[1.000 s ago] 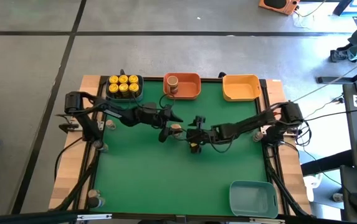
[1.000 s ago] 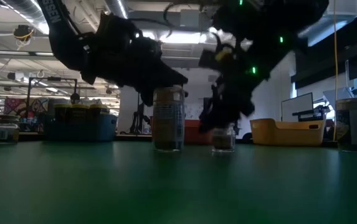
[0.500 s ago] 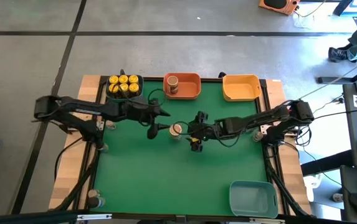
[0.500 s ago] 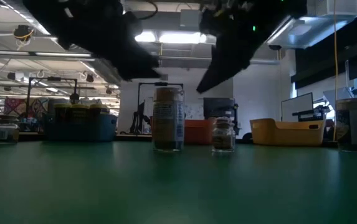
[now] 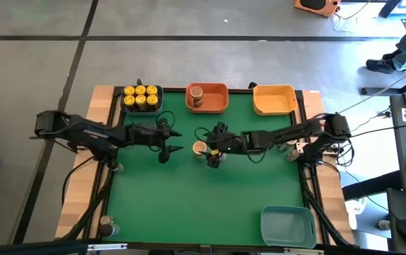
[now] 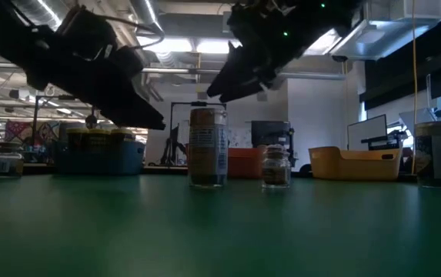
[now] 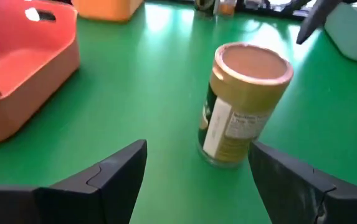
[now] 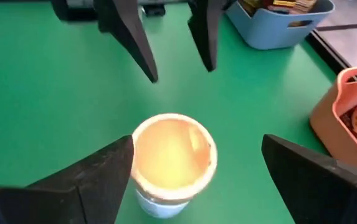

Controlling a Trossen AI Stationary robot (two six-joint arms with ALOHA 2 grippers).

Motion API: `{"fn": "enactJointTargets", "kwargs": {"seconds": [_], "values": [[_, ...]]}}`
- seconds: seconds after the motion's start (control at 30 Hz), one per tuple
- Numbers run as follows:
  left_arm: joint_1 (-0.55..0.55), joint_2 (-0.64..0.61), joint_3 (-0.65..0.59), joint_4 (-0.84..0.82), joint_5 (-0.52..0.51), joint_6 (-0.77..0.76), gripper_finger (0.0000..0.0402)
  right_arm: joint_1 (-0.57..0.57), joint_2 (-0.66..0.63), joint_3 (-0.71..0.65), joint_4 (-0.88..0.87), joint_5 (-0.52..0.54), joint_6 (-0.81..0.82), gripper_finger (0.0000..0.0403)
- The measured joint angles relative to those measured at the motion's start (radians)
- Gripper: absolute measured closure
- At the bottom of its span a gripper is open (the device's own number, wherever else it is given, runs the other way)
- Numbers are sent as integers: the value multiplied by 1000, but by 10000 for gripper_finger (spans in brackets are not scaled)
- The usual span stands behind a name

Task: Sort spices by type
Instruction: Put the gold seasoning bottle into the orange bin

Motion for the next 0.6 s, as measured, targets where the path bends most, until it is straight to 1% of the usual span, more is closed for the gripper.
{"fn": "enactJointTargets", "kwargs": {"seconds": [0.1, 0.17, 0.37, 0.43, 0.5, 0.6], "values": [[0, 46, -36, 123, 0, 8, 123, -2, 37, 0, 70, -2, 4, 52], [0, 86, -31, 178, 0, 13, 123, -2, 56, -1, 67, -2, 4, 52], [0, 165, -27, 227, 0, -2, 123, -2, 99, 1, 117, -2, 21, 52], [0, 194, -15, 243, 0, -10, 123, -2, 101, -2, 107, -2, 21, 52], [0, 207, -16, 244, 0, -12, 123, -2, 115, 2, 132, -2, 21, 52], [0, 222, -12, 248, 0, -13, 123, -2, 127, -2, 117, -2, 23, 52]]}}
